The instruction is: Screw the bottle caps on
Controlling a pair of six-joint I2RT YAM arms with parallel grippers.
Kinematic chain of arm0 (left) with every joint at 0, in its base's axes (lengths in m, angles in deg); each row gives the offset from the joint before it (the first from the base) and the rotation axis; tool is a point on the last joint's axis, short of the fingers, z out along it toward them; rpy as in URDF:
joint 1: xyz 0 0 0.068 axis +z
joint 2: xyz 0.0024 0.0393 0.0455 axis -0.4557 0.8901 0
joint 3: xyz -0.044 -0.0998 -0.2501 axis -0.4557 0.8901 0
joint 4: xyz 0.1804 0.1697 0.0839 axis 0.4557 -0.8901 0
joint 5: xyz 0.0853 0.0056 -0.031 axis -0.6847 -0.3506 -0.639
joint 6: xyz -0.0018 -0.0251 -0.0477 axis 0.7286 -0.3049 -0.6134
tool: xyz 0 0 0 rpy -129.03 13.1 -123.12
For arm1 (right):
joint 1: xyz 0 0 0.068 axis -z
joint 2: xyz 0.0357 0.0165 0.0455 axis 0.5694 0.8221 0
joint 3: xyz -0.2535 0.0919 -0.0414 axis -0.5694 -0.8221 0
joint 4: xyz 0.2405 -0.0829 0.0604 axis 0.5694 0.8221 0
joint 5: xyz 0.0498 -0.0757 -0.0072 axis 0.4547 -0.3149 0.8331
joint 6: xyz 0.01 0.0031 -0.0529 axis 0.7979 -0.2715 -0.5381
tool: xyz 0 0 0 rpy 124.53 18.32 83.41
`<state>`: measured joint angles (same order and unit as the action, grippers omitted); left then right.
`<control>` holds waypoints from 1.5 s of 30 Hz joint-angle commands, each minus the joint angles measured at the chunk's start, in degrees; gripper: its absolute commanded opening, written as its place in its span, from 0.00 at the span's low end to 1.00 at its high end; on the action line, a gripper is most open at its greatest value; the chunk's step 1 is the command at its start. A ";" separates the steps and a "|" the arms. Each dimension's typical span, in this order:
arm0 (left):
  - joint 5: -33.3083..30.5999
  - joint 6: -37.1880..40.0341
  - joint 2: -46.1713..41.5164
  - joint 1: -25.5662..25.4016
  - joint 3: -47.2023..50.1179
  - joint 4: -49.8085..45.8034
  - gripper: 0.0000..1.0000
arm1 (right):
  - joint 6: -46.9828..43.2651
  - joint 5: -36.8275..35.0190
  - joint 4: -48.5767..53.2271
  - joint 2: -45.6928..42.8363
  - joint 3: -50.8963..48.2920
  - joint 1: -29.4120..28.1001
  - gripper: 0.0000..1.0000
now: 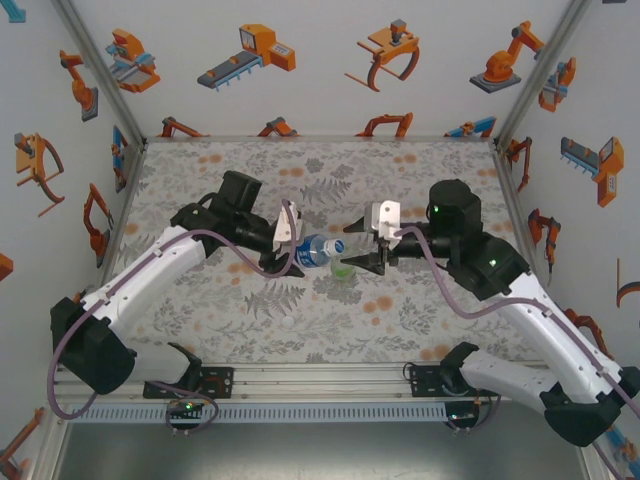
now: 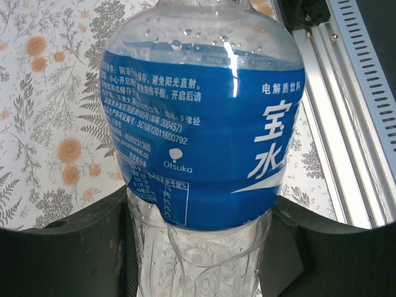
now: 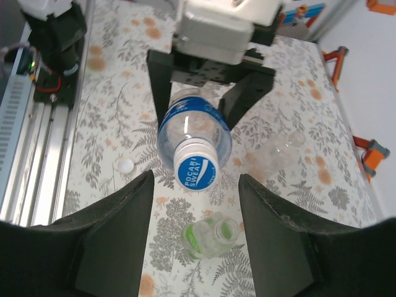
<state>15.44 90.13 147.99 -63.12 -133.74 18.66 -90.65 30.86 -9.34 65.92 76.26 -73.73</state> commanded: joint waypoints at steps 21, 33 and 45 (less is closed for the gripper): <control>0.78 1.77 -0.58 -0.03 -2.13 -2.15 0.00 | 13.16 0.44 -10.61 2.99 -2.56 -0.04 0.13; -14.71 -6.01 -1.85 1.19 0.26 6.39 0.00 | 89.22 -34.96 -4.84 3.99 -4.64 0.16 0.00; -14.50 -6.23 -1.89 1.10 0.77 7.30 0.00 | 89.84 -30.16 -1.31 10.35 0.69 0.34 0.18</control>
<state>-2.18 84.40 147.60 -61.57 -132.85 23.47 -0.66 1.51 -12.97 75.99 75.41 -73.45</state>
